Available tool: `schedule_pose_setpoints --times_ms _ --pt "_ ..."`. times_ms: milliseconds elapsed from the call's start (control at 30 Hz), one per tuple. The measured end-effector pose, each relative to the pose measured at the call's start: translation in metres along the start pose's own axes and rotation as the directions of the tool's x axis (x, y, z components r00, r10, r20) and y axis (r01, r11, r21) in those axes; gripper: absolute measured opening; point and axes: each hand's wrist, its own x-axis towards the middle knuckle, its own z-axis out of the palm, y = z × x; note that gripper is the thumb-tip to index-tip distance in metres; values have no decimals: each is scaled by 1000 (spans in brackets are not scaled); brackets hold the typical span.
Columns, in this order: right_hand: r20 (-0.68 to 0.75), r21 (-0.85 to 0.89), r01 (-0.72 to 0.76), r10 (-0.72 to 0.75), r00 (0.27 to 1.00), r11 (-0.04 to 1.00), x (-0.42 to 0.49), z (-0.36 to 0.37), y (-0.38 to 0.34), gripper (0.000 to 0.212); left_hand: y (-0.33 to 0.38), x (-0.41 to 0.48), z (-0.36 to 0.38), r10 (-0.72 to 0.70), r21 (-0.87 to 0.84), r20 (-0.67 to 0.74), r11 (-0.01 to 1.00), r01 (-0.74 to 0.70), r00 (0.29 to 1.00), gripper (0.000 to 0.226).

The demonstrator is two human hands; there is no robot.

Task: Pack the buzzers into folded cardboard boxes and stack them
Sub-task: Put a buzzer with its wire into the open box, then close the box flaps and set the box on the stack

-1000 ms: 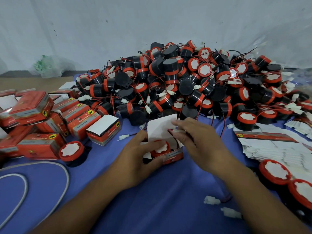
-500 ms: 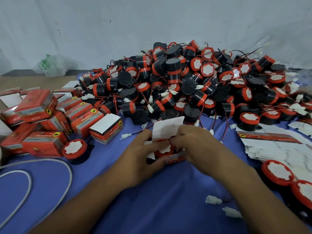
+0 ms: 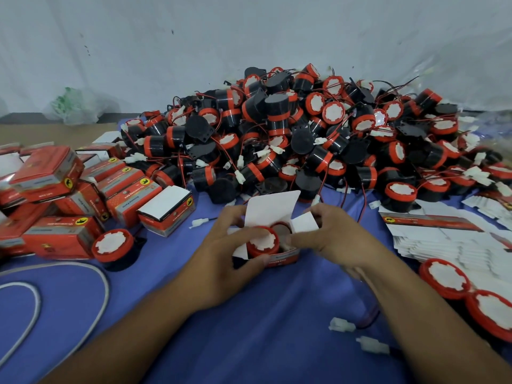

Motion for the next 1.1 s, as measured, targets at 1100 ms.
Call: schedule_pose_setpoints --times_ms 1100 --pt "8 -159 474 -479 878 866 12 25 16 44 -3 7 -14 -301 -228 -36 931 285 953 22"
